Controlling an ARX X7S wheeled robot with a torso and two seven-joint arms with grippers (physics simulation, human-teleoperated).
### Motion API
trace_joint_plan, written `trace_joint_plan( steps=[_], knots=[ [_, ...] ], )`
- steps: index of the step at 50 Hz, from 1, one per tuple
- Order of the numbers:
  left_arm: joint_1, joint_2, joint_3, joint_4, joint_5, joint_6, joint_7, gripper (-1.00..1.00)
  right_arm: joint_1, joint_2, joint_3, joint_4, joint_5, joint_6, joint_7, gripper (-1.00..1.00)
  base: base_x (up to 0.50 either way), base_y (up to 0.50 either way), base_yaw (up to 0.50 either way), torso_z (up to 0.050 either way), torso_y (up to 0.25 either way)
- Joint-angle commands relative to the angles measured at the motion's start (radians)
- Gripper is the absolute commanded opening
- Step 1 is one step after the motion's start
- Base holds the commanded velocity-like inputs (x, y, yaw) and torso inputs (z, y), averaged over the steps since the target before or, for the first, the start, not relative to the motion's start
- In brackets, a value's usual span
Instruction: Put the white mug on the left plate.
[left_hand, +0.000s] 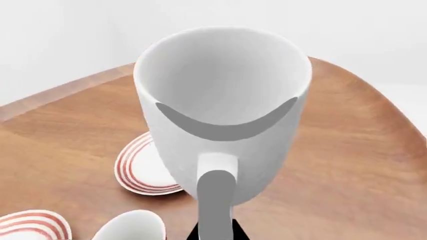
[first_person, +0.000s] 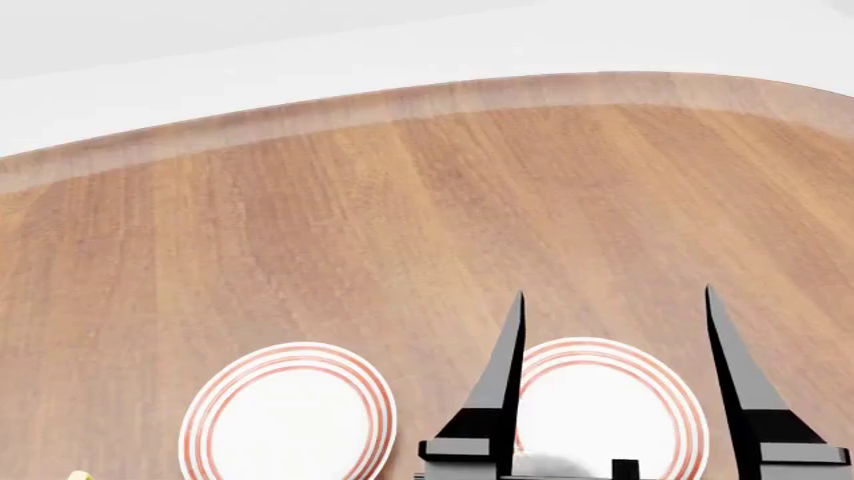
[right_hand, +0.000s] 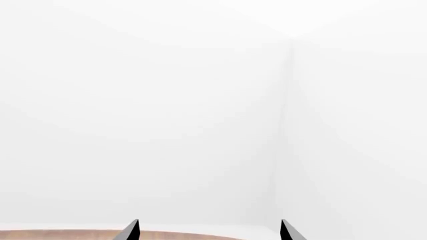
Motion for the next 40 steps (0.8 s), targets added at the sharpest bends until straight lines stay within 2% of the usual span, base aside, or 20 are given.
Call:
trace_joint_plan(
  steps=[1, 3, 4, 20, 40],
  knots=[
    [-0.047, 0.013, -0.084, 0.036, -0.047, -0.043, -0.010, -1.00, 0.001, 0.003, -0.004, -0.001, 0.002, 0.001, 0.005, 1.00, 0.00, 0.00, 0.00, 0.000, 0.000],
    [-0.053, 0.017, -0.105, 0.032, -0.049, -0.037, -0.023, -1.00, 0.000, 0.005, -0.005, 0.000, 0.002, -0.002, 0.006, 1.00, 0.00, 0.00, 0.00, 0.000, 0.000],
    [-0.053, 0.017, -0.113, 0.018, -0.037, 0.012, -0.035, -1.00, 0.000, 0.005, -0.005, 0.000, 0.003, -0.003, 0.006, 1.00, 0.00, 0.00, 0.00, 0.000, 0.000],
    [-0.135, 0.031, -0.265, -0.068, -0.110, -0.023, -0.056, -1.00, 0.010, 0.008, -0.008, 0.001, 0.010, 0.005, 0.010, 1.00, 0.00, 0.00, 0.00, 0.000, 0.001],
    [-0.226, 0.040, -0.363, -0.216, -0.150, 0.006, -0.071, -1.00, 0.004, 0.015, -0.004, 0.001, 0.026, -0.007, 0.019, 1.00, 0.00, 0.00, 0.00, 0.000, 0.000]
  ],
)
